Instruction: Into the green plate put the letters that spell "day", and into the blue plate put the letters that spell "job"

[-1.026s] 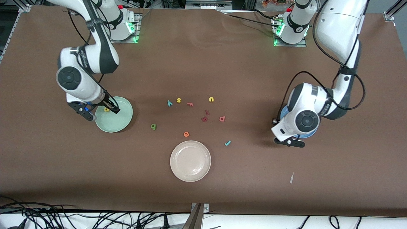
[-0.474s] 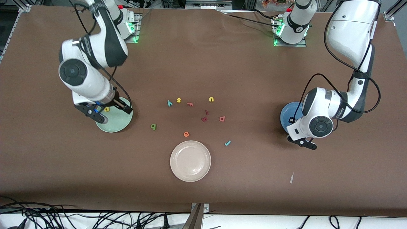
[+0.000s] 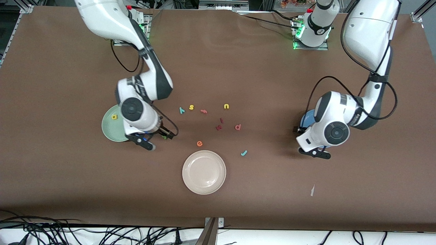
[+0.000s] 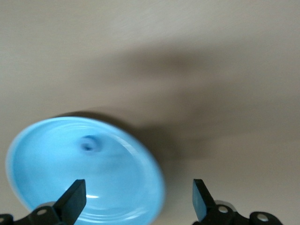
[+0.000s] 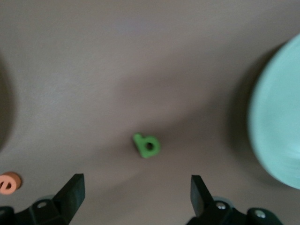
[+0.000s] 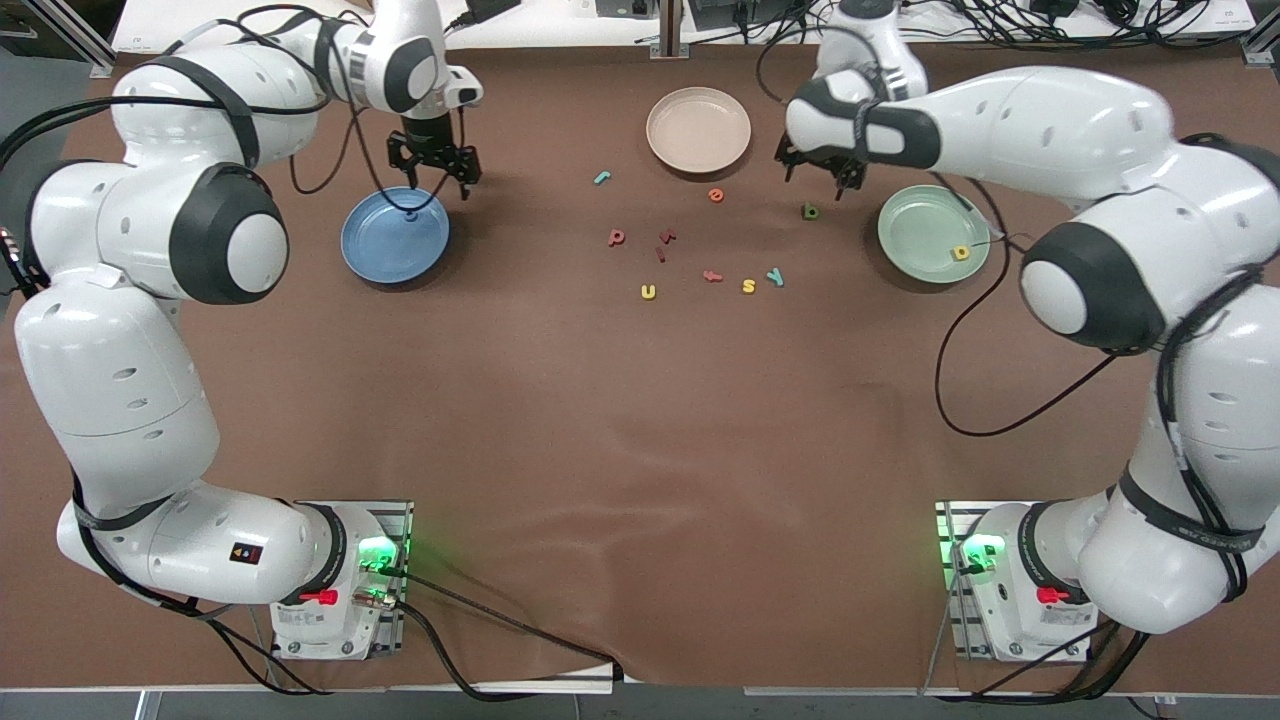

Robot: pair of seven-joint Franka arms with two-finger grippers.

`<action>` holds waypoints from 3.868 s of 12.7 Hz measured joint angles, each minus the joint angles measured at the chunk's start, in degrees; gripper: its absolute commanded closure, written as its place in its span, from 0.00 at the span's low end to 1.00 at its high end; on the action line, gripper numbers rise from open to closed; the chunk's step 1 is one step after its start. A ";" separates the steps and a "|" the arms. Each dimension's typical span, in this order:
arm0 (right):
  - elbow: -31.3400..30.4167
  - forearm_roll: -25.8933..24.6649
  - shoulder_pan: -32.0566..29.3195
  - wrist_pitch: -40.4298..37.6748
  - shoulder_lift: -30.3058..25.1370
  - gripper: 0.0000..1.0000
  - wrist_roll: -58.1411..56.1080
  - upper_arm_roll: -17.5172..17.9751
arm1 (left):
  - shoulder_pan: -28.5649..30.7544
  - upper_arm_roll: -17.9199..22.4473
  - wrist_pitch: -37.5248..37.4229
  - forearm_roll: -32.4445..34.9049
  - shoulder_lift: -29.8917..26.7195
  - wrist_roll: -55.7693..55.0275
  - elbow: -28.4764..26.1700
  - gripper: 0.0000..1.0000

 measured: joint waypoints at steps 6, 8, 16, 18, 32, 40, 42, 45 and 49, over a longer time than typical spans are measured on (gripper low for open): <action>-0.31 -0.02 0.49 0.40 2.38 0.23 -0.40 -0.50 | -11.36 -0.16 8.36 -7.24 2.90 -17.49 3.31 0.00; -0.52 -0.02 0.39 0.88 2.40 0.23 -2.46 -0.67 | -14.38 -0.24 12.16 -7.29 3.91 -22.22 3.33 0.00; -6.11 -0.01 0.30 10.31 2.69 0.41 -6.31 -0.70 | -21.28 -0.23 18.53 -7.29 10.02 -27.81 5.67 0.23; -6.15 -0.01 0.31 10.58 2.62 0.69 -6.42 -0.69 | -21.31 -0.19 18.54 -7.29 10.62 -27.81 5.89 0.35; -10.05 0.08 -0.23 -12.54 -7.66 0.78 -25.97 -13.19 | -19.33 1.04 12.39 -7.29 9.83 -24.05 8.14 0.99; -22.52 2.13 -0.06 0.41 -11.15 0.00 -27.52 -14.09 | -2.02 1.59 -0.93 -3.10 1.81 1.85 4.43 0.98; -20.34 5.13 0.76 0.24 -11.92 0.00 -22.73 -13.15 | 1.16 1.63 -0.35 -0.89 0.55 6.94 1.98 0.98; -17.56 5.94 4.50 0.53 -10.59 0.00 -8.50 -10.16 | 5.10 1.65 8.68 0.01 -3.00 11.97 -6.47 0.92; -15.96 6.40 11.03 6.94 -5.72 0.00 16.14 -9.12 | 7.05 1.61 18.07 2.16 -5.74 13.26 -16.16 0.00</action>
